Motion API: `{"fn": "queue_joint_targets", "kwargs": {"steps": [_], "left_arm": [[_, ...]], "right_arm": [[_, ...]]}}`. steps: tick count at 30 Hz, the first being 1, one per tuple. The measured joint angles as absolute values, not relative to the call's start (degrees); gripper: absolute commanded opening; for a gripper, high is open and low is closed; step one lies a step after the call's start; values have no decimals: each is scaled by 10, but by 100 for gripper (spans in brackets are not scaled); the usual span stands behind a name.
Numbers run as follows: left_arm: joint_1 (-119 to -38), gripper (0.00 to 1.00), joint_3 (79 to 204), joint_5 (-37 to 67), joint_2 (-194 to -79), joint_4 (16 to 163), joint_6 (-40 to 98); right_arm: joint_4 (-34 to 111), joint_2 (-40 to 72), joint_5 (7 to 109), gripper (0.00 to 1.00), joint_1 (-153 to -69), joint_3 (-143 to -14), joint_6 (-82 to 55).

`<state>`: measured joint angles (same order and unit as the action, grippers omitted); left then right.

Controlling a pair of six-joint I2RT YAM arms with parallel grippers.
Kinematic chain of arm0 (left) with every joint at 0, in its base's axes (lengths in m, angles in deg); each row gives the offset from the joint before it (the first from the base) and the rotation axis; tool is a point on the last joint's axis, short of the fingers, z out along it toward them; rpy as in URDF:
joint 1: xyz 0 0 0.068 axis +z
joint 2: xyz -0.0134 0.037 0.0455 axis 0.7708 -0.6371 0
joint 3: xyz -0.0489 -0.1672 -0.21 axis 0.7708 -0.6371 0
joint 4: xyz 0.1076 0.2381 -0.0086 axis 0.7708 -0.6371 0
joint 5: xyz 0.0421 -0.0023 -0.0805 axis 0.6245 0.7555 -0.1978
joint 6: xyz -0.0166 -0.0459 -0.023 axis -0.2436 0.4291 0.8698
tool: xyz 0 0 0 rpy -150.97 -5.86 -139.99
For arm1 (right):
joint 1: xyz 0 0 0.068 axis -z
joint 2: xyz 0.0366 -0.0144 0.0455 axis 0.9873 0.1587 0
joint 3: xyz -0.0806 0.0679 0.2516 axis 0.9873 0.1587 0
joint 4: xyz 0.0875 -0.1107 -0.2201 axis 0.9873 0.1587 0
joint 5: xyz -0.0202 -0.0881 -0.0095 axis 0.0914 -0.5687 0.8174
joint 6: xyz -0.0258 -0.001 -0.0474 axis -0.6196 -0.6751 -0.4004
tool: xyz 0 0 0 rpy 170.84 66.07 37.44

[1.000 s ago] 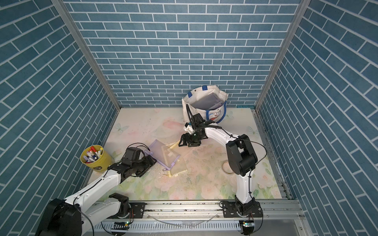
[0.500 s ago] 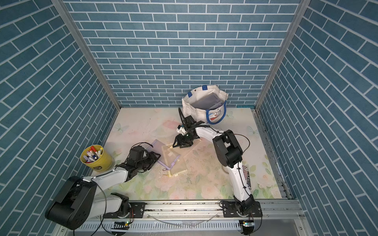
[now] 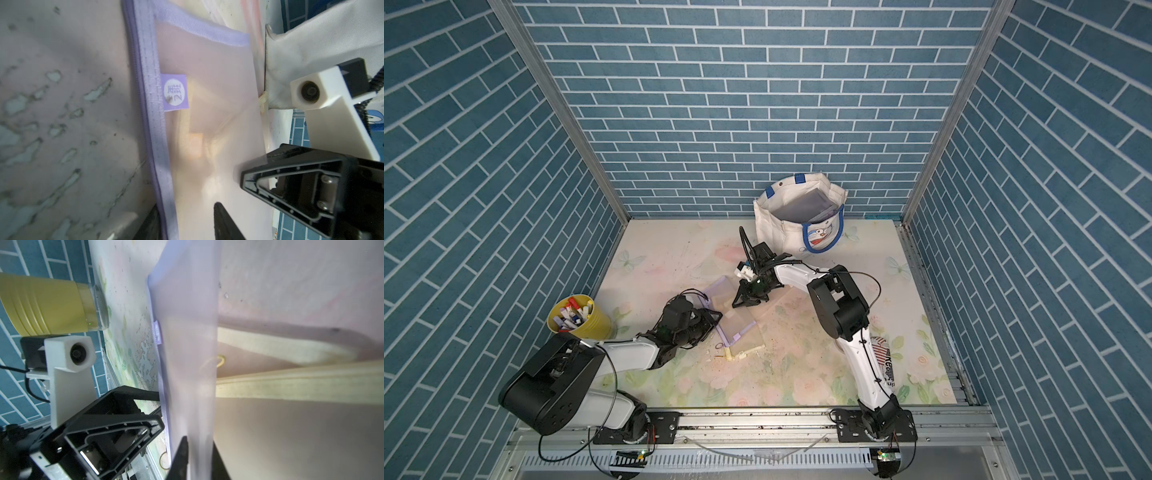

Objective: Put the pencil pouch into the canvas bag
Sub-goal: Pick up the pencil pouch.

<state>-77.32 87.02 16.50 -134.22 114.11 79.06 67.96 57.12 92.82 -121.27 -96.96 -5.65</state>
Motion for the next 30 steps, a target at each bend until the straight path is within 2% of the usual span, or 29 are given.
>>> {"fn": "queue_joint_targets", "kwargs": {"steps": [5, 10, 14, 16, 18, 23, 30], "left_arm": [[-777, 43, 862, 170, -1299, 1094, 792], [-778, 54, 864, 177, -1161, 991, 774], [-779, 77, 905, 196, -1041, 874, 737], [-780, 90, 936, 206, -1007, 824, 716], [-781, 98, 961, 211, -994, 789, 697], [-810, 99, 995, 228, -1017, 733, 666], [-914, 99, 1103, 279, -1120, 685, 611]], "right_arm": [[680, 531, 938, 0, -1212, -940, -57], [685, 437, 947, 0, -1207, -933, -57], [692, 334, 947, 0, -1195, -935, -56], [698, 290, 944, 0, -1181, -945, -51], [698, 260, 939, 0, -1162, -962, -37], [698, 241, 902, 0, -1092, -1033, 19], [679, 289, 766, 0, -1008, -1173, 111]]}}
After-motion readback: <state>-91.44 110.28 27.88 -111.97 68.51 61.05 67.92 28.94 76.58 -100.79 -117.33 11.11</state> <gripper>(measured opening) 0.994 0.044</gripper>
